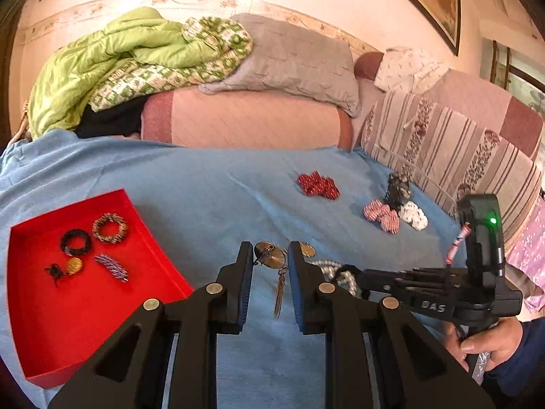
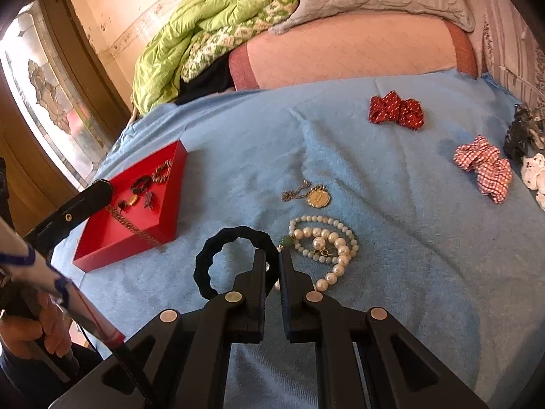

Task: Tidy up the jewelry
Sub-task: 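Carry the scrunchie and the gold pendant over to the red tray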

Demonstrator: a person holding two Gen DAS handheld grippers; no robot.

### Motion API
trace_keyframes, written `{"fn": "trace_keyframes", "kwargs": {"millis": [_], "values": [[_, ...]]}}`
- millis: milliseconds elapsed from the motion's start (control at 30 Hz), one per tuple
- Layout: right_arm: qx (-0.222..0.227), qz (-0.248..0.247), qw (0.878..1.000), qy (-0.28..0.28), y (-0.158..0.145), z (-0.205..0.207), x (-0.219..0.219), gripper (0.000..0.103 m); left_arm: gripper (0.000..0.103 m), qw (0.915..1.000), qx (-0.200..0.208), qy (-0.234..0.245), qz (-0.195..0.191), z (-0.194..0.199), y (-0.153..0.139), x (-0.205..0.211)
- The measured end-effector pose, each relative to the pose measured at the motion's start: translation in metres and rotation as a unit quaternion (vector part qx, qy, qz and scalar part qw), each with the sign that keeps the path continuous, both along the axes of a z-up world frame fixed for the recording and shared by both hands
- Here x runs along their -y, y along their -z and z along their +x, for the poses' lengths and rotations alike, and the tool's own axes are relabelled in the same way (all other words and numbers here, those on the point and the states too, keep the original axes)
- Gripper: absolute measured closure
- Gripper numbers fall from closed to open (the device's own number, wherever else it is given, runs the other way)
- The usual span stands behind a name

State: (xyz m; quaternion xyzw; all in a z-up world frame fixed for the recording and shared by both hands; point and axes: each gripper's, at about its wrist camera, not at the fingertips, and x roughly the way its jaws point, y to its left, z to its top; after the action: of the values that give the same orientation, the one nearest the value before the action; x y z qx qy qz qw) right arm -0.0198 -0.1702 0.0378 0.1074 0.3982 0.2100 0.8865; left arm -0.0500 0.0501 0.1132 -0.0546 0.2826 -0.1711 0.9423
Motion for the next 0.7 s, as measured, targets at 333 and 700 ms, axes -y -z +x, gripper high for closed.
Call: {"fn": "trace_keyframes", "kwargs": {"millis": [333, 700], "values": [[0.016, 0.056, 0.995, 0.076, -0.039, -0.001, 0.046, 0.095, 0.083, 0.9975, 0.027, -0.058, -0.031, -0.003, -0.021, -0.061], [0.021, 0.055, 0.998, -0.01, -0.062, 0.0, -0.034, 0.095, 0.083, 0.9913, 0.01, -0.126, -0.038, -0.004, -0.014, -0.131]]}}
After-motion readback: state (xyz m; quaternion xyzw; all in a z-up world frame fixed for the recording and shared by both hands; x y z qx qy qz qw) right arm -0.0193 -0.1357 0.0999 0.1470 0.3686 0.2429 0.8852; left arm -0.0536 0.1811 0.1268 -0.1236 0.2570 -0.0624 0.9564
